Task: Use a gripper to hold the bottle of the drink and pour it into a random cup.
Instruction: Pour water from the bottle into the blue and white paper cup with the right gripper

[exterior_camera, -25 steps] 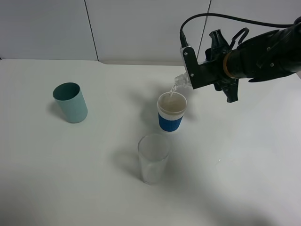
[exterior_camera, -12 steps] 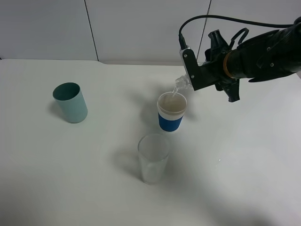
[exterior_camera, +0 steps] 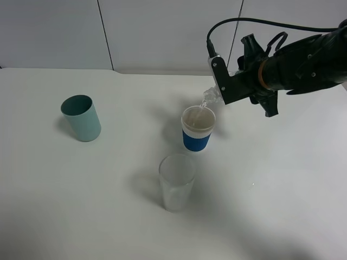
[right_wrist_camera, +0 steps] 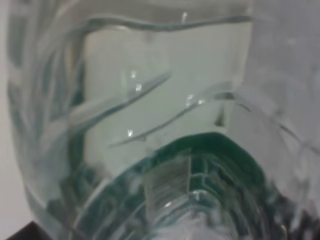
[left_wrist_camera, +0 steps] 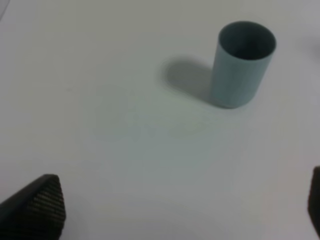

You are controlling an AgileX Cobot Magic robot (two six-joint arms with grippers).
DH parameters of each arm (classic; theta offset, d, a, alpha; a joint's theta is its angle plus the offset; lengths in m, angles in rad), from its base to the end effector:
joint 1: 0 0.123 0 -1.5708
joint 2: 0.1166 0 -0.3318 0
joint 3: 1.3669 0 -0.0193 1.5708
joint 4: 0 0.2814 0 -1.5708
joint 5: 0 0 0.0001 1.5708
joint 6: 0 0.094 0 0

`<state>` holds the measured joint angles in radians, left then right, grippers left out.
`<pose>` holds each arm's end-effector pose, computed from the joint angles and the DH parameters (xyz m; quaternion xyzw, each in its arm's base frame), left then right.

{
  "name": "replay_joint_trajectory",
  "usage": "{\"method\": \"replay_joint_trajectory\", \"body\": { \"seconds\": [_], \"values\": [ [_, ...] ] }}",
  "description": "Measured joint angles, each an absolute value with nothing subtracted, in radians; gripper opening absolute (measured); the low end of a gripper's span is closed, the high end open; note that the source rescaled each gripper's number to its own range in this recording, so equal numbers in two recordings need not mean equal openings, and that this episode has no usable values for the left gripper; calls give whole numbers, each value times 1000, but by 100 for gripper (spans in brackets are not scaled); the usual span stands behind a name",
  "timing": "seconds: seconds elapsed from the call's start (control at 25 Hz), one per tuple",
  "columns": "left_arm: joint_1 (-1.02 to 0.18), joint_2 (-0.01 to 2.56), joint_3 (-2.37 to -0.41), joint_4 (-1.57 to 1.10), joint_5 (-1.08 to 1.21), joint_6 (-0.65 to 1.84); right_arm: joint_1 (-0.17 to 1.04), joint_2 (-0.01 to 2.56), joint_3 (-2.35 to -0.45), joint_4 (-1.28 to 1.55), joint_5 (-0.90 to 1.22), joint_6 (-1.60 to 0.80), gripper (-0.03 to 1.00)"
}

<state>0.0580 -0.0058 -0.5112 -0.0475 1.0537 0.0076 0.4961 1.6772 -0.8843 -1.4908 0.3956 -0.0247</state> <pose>-0.0243 -0.0053 0.2946 -0.0203 0.8464 -0.0063 0.5321 0.3375 0.1415 0.2204 -0.7134 0.5495 -0.3488 0.2596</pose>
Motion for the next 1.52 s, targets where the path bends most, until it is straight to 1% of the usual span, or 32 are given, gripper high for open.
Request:
{"method": "replay_joint_trajectory", "body": {
  "seconds": [1.24, 1.52],
  "values": [
    [58, -6, -511, -48, 1054, 7, 496, 1677, -887, -1492, 422, -72, 0],
    [58, -6, -511, -48, 1054, 7, 520, 1677, -894, -1499, 429, -73, 0]
  ]
}}
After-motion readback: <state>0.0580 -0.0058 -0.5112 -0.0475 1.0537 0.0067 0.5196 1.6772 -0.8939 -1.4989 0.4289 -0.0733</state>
